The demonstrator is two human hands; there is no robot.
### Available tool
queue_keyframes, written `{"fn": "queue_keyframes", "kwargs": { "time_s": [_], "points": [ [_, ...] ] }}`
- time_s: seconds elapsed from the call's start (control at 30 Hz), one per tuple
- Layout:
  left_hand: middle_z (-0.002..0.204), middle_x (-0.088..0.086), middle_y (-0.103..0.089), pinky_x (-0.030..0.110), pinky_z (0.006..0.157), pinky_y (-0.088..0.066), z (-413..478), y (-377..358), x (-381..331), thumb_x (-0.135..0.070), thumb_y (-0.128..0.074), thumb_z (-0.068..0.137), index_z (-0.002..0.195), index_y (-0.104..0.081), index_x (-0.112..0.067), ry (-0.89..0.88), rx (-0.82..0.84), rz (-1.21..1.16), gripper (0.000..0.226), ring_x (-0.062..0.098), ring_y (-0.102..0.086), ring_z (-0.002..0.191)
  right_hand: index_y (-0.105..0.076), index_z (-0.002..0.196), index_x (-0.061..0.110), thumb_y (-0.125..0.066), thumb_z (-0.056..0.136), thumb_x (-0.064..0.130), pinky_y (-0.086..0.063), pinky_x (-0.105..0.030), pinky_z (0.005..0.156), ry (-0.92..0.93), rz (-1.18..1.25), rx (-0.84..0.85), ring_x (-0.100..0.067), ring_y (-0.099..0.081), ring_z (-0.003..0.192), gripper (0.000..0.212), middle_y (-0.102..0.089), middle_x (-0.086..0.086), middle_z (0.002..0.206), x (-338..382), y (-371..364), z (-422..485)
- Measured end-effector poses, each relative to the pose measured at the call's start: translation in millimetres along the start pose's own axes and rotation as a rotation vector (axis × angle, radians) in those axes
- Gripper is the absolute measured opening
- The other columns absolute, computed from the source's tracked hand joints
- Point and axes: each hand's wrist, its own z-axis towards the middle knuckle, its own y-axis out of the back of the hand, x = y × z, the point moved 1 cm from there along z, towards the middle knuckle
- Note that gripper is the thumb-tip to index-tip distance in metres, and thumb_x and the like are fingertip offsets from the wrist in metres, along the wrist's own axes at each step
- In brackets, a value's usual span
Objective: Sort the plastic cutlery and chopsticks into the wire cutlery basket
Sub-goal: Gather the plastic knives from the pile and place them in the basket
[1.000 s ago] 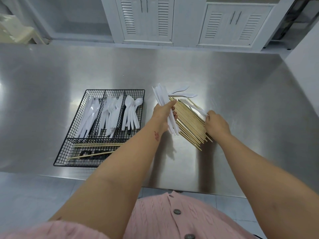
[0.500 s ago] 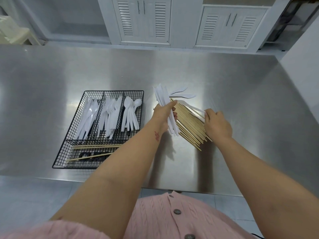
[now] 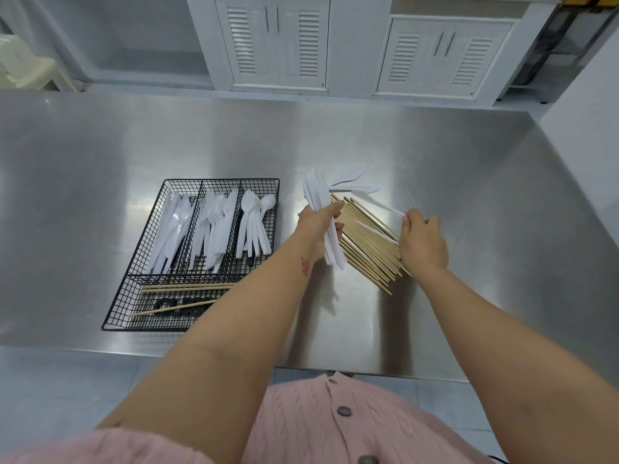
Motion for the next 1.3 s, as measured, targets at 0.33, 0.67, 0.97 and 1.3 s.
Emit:
{"fn": "queue_keyframes", "kwargs": {
  "time_s": [0.33, 0.67, 0.97, 1.3],
  "points": [
    [0.076, 0.007, -0.067, 0.026, 0.054, -0.052, -18, -33, 8, -0.018, -0.076, 0.085, 0.119, -0.064, 0.005, 0.122, 0.13, -0.04, 0.042, 0.015, -0.055, 0.057, -0.052, 0.121, 0.013, -0.025, 0.106, 0.031, -0.035, -0.03, 0.073, -0.091, 0.237, 0.093, -0.029, -0.045, 0.076, 0.035, -0.045, -0.018, 0.119, 18, -5, 6],
    [0.075, 0.01, -0.061, 0.029, 0.058, -0.055, -13, -35, 7, -0.012, -0.072, 0.087, 0.109, -0.062, -0.002, 0.043, 0.03, -0.018, 0.025, 0.02, -0.058, 0.058, -0.052, 0.111, 0.017, -0.025, 0.104, 0.036, -0.053, -0.046, 0.08, -0.072, 0.25, 0.106, -0.036, -0.059, 0.082, 0.034, -0.048, -0.014, 0.111, 24, -11, 0],
    [0.1, 0.023, -0.071, 0.049, 0.078, -0.06, -3, -11, -2, -0.006, -0.07, 0.088, 0.097, -0.06, -0.005, 0.014, -0.035, -0.187, 0.013, 0.035, -0.071, 0.082, -0.056, 0.101, 0.018, -0.028, 0.103, 0.032, -0.046, -0.042, 0.083, 0.002, 0.427, 0.148, -0.032, -0.059, 0.091, 0.031, -0.059, -0.01, 0.102, 38, -9, -4],
    [0.088, 0.016, -0.072, 0.039, 0.064, -0.062, -3, 21, -20, -0.007, -0.067, 0.091, 0.108, -0.061, -0.002, 0.0, 0.013, -0.424, 0.018, 0.024, -0.074, 0.071, -0.049, 0.082, 0.017, -0.037, 0.1, 0.022, -0.033, -0.027, 0.049, 0.006, 0.651, 0.402, -0.018, -0.04, 0.054, 0.022, -0.045, 0.0, 0.067, 79, -35, -34]
  ]
}}
